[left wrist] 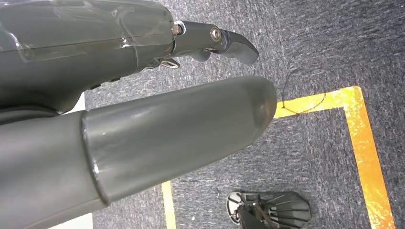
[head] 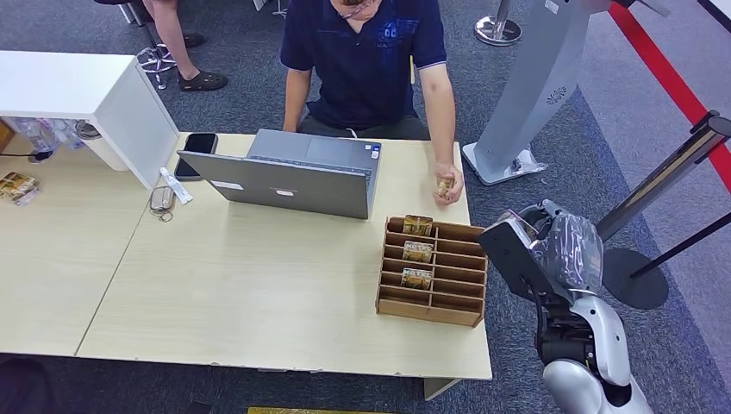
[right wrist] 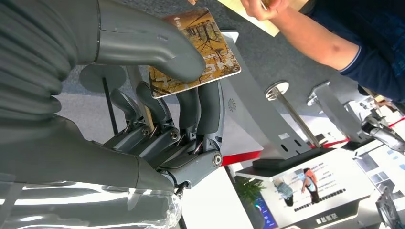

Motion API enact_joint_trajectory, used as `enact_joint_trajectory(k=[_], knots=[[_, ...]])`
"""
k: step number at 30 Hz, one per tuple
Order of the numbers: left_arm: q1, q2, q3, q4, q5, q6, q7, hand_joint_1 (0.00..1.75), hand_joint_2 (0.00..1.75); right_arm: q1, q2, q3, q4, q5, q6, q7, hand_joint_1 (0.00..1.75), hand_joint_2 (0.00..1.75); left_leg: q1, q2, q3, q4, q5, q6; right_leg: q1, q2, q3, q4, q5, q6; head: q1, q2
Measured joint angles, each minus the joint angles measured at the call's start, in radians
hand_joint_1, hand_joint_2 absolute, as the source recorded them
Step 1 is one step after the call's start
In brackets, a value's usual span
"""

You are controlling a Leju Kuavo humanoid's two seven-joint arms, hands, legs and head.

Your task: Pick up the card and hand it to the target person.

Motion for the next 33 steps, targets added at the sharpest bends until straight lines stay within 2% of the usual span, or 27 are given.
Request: enact_joint_trajectory(k=[7, 14, 21, 33], knots=[[-0.001, -0.001, -0.001, 0.0, -0.018, -0.01, -0.009, 0.0, 0.0, -0.072, 0.009, -0.013, 0.045, -0.04, -0.001, -0.037, 1.47, 1.75, 0.0, 0.0, 0.0, 0.0, 0.0, 0.0, 0.0, 0.0, 0.0, 0.0, 0.0, 0.0, 0.0, 0.0], [-0.006, -0.004, -0.005, 0.0, -0.039, -0.015, -0.011, 0.0, 0.0, -0.194, 0.035, -0.016, 0.167, -0.062, -0.004, -0.077, 1.5, 1.75, 0.0, 0.0, 0.0, 0.0, 0.0, 0.0, 0.0, 0.0, 0.0, 0.0, 0.0, 0.0, 0.0, 0.0], [-0.02, -0.006, -0.025, -0.001, -0.061, -0.031, 0.006, 0.0, 0.0, -0.301, 0.065, -0.009, 0.326, -0.082, -0.045, -0.127, 1.47, 1.75, 0.0, -0.001, -0.001, 0.0, 0.0, 0.0, 0.0, 0.0, 0.0, 0.0, 0.0, 0.0, 0.0, 0.0], [-0.038, -0.01, -0.048, -0.001, -0.078, -0.031, 0.02, 0.0, 0.0, -0.395, 0.124, -0.002, 0.555, -0.126, -0.09, -0.186, 1.48, 1.75, 0.0, -0.001, -0.001, 0.0, 0.0, 0.0, 0.0, 0.0, 0.0, 0.001, 0.0, 0.0, 0.0, 0.0]])
